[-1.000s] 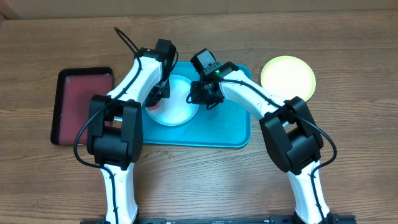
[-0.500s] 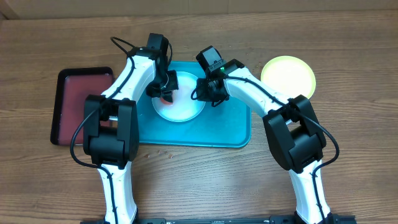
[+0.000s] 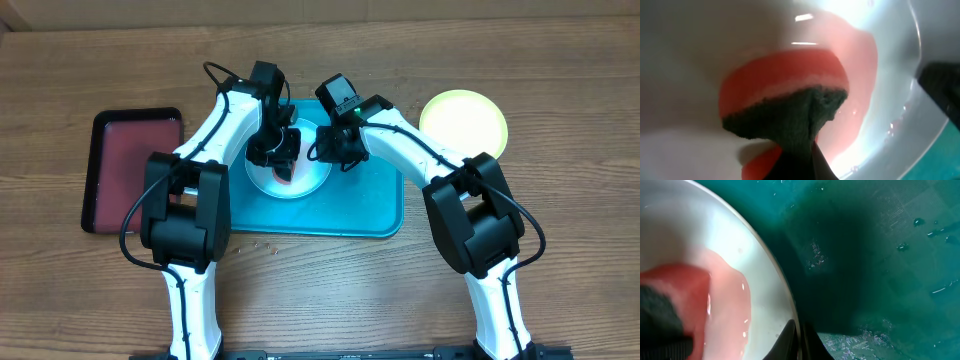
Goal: Clean dirty plates on tray and stack at the side
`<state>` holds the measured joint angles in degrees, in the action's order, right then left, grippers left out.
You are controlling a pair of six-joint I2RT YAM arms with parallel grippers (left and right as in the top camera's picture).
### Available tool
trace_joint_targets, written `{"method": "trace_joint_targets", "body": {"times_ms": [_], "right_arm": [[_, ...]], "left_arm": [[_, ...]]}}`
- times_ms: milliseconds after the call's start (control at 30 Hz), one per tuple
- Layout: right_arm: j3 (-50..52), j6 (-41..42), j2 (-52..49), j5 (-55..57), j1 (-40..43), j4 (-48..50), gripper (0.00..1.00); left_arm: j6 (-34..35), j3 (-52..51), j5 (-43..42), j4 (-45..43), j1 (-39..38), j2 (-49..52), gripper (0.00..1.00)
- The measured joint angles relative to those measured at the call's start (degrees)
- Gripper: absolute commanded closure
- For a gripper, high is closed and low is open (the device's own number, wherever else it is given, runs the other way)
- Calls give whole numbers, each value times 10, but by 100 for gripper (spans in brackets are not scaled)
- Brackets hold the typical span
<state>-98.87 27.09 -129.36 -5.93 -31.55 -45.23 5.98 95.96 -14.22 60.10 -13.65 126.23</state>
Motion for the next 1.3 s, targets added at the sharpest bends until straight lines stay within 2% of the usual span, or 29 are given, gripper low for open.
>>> {"method": "trace_joint_targets", "body": {"times_ms": [200, 300, 533, 833, 933, 1067, 1300], "right_arm": [[0, -1, 0, 0, 0, 0, 96], [0, -1, 0, -1, 0, 0, 96], [0, -1, 0, -7, -5, 1, 96], [0, -15, 0, -7, -5, 2, 96], [0, -21, 0, -7, -7, 3, 96], [0, -33, 0, -4, -11, 9, 96], [-7, -38, 17, 49, -35, -18, 96]], "left_arm": [[-46, 0, -2, 51, -2, 0, 96], [-51, 0, 29, 72, -3, 0, 96], [45, 33, 205, 124, -2, 0, 96], [149, 93, 289, 121, 10, -21, 96], [171, 94, 304, 117, 40, -56, 96], [196, 104, 303, 124, 121, -93, 96], [216, 93, 215, 125, 300, -100, 96]]}}
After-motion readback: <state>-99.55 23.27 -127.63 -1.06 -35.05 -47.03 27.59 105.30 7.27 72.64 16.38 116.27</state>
